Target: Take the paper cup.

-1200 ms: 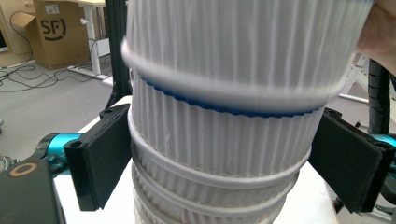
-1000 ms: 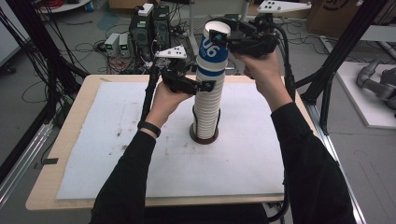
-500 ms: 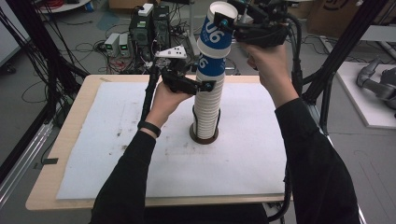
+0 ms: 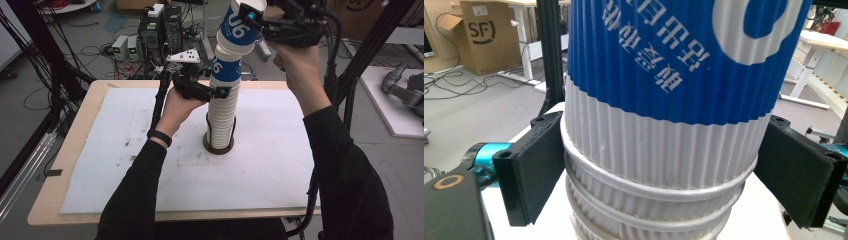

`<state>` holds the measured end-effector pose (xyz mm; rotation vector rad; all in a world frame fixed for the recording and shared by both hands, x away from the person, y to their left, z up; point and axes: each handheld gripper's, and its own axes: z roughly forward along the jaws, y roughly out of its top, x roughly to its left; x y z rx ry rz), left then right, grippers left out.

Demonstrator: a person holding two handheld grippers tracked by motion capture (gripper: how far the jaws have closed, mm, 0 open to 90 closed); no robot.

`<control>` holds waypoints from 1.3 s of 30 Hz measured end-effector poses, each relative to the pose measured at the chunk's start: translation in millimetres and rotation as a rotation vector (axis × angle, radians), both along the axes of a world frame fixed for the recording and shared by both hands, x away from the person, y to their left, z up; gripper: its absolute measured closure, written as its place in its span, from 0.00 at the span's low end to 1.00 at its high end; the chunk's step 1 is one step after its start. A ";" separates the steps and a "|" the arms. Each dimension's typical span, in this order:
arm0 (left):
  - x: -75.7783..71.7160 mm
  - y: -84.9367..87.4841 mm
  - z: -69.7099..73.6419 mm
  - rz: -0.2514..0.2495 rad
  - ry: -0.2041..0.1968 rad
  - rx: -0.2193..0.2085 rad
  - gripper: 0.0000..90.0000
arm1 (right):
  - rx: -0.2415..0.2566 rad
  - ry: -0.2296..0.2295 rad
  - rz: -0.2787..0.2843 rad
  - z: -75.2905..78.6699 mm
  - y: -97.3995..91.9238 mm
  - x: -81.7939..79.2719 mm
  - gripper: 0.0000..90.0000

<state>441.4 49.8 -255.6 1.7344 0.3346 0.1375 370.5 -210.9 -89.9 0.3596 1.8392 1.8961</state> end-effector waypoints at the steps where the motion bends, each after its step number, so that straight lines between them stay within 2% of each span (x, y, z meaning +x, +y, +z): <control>1: -0.7 -0.1 0.4 0.004 -0.005 0.005 0.12 | 0.000 0.000 0.000 0.0 0.0 0.0 0.35; 3: -1.3 0.0 0.9 0.008 -0.019 0.013 0.11 | 0.007 0.006 0.010 -1.6 -3.8 -0.9 0.35; 8: -5.6 2.2 3.6 0.068 -0.036 0.025 0.02 | 0.006 0.018 0.015 -6.2 -9.3 -0.5 0.35; 14: -10.4 8.8 5.9 0.078 -0.052 0.034 0.02 | 0.014 0.029 0.039 -11.1 -17.1 -3.6 0.35; 19: -19.3 19.7 5.9 0.088 -0.064 0.038 0.02 | 0.003 0.017 0.051 -13.2 -20.9 -9.8 0.35; 29: -45.6 44.8 2.6 0.112 -0.093 0.036 0.02 | -0.008 0.022 0.087 -23.8 -27.3 -23.0 0.35; 37: -71.4 55.8 -3.7 0.126 -0.104 0.051 0.02 | -0.022 0.054 0.126 -43.3 -30.3 -33.5 0.35; 39: -78.5 57.2 -6.3 0.111 -0.110 0.042 0.02 | -0.026 0.064 0.131 -50.1 -31.0 -35.7 0.35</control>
